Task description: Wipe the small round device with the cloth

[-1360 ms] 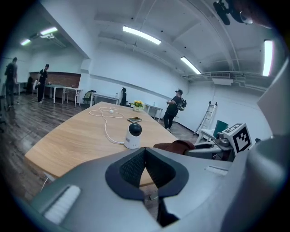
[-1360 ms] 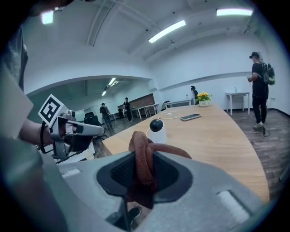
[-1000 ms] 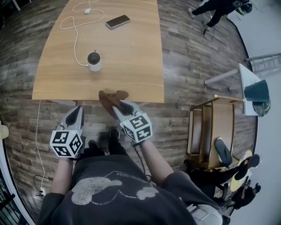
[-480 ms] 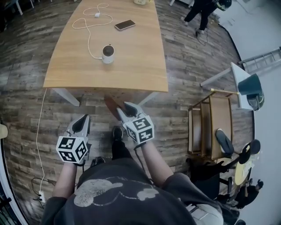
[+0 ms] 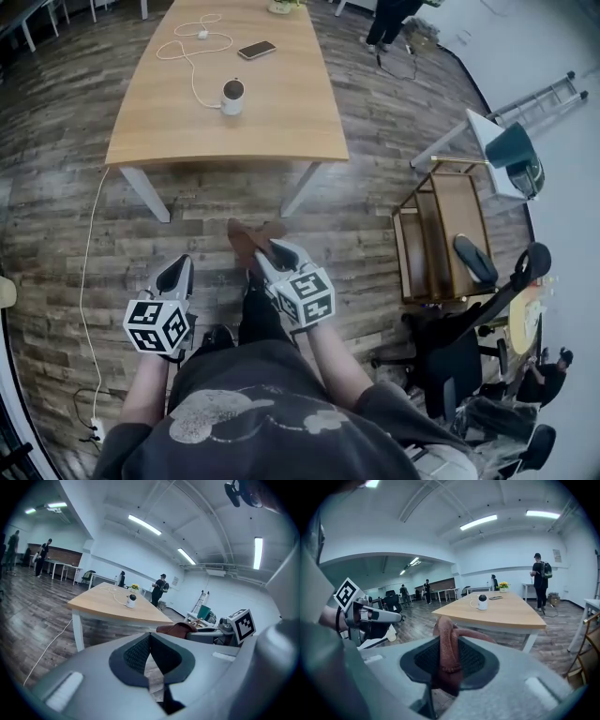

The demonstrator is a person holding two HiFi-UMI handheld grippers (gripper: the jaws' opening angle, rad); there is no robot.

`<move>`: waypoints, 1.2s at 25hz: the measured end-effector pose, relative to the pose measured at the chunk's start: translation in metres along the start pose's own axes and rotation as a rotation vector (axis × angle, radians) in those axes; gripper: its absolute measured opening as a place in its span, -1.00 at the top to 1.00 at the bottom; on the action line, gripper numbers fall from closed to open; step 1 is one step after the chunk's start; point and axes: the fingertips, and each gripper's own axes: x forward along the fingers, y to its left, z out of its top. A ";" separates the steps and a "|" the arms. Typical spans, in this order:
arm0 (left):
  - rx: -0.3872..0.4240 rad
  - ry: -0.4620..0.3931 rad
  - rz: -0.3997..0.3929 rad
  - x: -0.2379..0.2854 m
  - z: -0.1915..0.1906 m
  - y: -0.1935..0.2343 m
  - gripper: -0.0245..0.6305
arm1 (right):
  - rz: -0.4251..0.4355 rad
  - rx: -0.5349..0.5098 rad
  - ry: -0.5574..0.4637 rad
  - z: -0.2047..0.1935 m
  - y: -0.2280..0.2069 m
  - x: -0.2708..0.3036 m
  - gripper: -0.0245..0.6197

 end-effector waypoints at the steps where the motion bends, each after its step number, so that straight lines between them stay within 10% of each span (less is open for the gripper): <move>1: -0.001 0.004 -0.013 -0.004 -0.005 -0.004 0.87 | -0.016 0.005 -0.001 -0.004 0.002 -0.009 0.66; 30: -0.019 -0.019 -0.003 -0.081 -0.083 -0.155 0.87 | 0.029 -0.020 -0.008 -0.085 0.027 -0.167 0.68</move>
